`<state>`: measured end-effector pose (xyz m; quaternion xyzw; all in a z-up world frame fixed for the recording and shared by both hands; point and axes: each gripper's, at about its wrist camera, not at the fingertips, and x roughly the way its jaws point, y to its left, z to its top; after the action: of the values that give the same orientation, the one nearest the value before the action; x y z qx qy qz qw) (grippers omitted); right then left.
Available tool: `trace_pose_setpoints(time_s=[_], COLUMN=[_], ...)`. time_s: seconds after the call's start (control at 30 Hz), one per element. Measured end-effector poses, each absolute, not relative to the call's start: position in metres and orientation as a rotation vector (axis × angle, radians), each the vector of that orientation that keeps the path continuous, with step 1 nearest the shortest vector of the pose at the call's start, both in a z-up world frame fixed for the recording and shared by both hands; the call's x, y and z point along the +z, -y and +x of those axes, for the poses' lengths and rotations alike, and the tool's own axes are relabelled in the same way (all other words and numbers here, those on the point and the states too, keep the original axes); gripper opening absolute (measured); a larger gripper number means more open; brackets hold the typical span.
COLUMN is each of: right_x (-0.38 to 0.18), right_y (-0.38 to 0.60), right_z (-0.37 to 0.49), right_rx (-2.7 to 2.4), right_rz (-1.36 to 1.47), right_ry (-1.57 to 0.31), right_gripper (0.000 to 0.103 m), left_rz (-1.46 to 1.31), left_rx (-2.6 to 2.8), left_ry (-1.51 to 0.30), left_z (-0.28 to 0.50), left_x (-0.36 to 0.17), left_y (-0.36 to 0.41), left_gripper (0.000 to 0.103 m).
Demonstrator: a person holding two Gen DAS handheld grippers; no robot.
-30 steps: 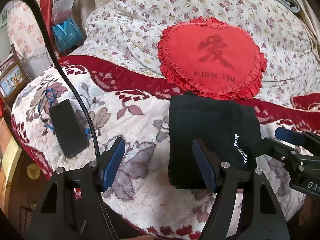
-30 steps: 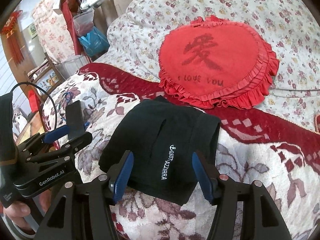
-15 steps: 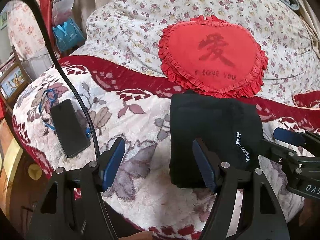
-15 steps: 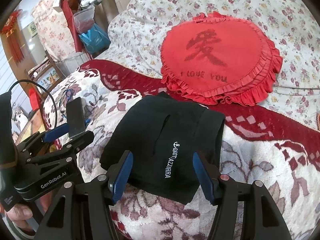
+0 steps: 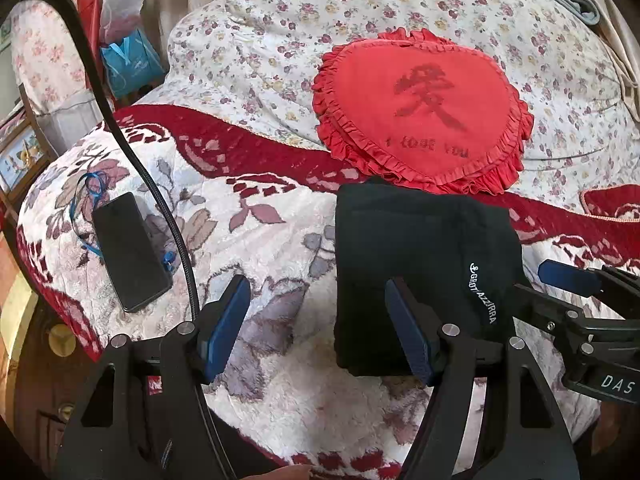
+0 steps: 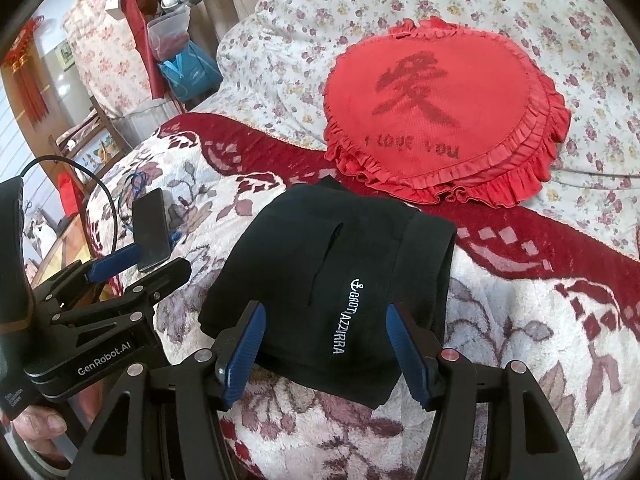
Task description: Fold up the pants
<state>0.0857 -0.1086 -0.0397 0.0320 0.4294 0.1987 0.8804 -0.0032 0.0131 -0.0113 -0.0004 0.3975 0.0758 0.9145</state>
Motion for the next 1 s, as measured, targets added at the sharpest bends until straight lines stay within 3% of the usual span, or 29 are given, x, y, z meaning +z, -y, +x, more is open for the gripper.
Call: trace_pose_setpoints(time_s=[1.0], right_x=[-0.0464], right_y=[0.1030], right_z=[0.0908], right_rx=[0.426], right_rz=[0.058], right_ry=[-0.916], right_gripper=[0.061], left_rz=[-0.029], left_rx=[0.168], left_ry=[-0.829], left_z=[0.0012], left_x=[-0.0134], left_y=[-0.0194], left_gripper=[0.070])
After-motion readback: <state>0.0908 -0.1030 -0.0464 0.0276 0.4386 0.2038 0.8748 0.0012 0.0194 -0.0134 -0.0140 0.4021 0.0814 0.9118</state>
